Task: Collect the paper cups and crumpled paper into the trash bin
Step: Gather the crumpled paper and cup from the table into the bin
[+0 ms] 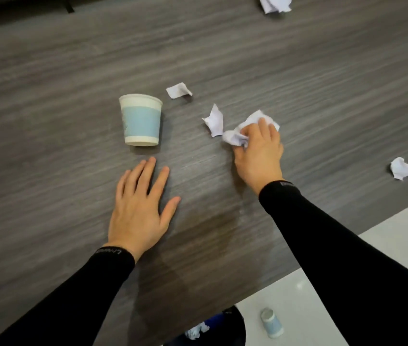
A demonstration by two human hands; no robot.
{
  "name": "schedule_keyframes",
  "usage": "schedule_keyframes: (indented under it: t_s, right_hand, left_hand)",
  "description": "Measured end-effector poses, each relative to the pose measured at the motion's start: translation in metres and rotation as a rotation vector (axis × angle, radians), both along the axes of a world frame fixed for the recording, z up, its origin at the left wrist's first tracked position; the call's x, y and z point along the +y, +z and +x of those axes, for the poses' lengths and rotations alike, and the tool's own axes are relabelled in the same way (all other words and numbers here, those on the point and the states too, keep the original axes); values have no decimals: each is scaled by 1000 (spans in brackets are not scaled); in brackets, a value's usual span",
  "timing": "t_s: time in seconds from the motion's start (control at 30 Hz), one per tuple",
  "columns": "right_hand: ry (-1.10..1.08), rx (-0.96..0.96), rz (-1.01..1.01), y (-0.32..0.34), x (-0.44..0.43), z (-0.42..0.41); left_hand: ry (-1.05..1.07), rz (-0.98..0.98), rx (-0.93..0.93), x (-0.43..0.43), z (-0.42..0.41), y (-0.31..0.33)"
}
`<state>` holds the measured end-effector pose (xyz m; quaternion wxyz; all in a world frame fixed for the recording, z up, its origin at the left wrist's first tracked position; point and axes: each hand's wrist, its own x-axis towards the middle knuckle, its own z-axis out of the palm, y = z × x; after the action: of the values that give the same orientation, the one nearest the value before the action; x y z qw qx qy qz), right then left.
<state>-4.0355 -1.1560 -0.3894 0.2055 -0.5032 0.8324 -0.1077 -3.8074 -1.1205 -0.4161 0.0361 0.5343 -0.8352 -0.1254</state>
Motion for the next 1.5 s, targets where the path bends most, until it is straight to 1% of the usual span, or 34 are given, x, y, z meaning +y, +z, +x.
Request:
schedule_keyframes:
  t_s: [0.03, 0.07, 0.13, 0.2, 0.27, 0.3, 0.37, 0.4, 0.47, 0.5, 0.57, 0.63, 0.7, 0.8, 0.9, 1.0, 1.07, 1.13, 1.27, 1.33, 1.4, 1.5]
  right_hand:
    - [10, 48, -39, -4, 0, 4]
    - [15, 38, -111, -7, 0, 7]
    - [-45, -90, -221, -3, 0, 10]
    - [-161, -223, -270, 6, -4, 11]
    - [-230, -284, -326, 15, -13, 18]
    - [-233, -273, -339, 18, -19, 25]
    - [-166, -157, -298, 20, -29, 35]
    - [-114, -93, -219, 18, -32, 38]
    - [-2, 7, 7, 11, -34, 40]
    - [40, 34, 70, 7, -33, 39]
    - [72, 46, 42, 4, -32, 37]
    - [71, 7, -15, 4, -31, 35]
    - [24, -79, -51, 7, -28, 32]
    - [-99, -207, -84, 16, -15, 25]
    - [-266, -298, -123, 29, 8, 4]
    - [-381, -270, -156, 34, 35, -25]
    - [-422, -286, -192, 35, 52, -47]
    - [-442, -254, -246, 38, 68, -69]
    - [-472, -103, -324, 43, 88, -118]
    - [-498, -47, -363, 43, 99, -144]
    - [-521, 33, -346, 39, 107, -170]
    - [-616, 92, -214, 27, 110, -210]
  left_hand:
    - [4, -11, 7, 0, 0, 0]
    - [9, -15, 13, 0, 1, 1]
    - [8, -17, 10, -1, 0, 4]
    - [5, -23, 0, -1, -1, 5]
    - [8, -24, 4, -2, 0, 5]
    - [9, -23, 3, -2, 0, 6]
    - [8, -11, -7, -3, 0, 6]
    - [8, -5, -8, -3, 0, 7]
    - [7, -6, -10, -4, 0, 7]
    - [9, -4, -10, -4, 0, 8]
    - [14, 2, 1, -5, 1, 8]
    - [8, -2, 8, -6, 1, 8]
    - [-4, -4, 7, -5, 1, 7]
    - [-2, -19, 18, -2, 2, 6]
    - [23, -65, 81, 3, -5, 11]
    - [14, -105, 126, 7, -33, 18]
    - [-48, -105, 173, 5, -63, 25]
    - [-124, -91, 192, 3, -100, 32]
    - [-296, -21, 148, 12, -172, 27]
    - [-331, 39, 98, 18, -194, 19]
    - [-324, 28, 49, 19, -201, 9]
    - [-321, 36, 30, 17, -201, 5]
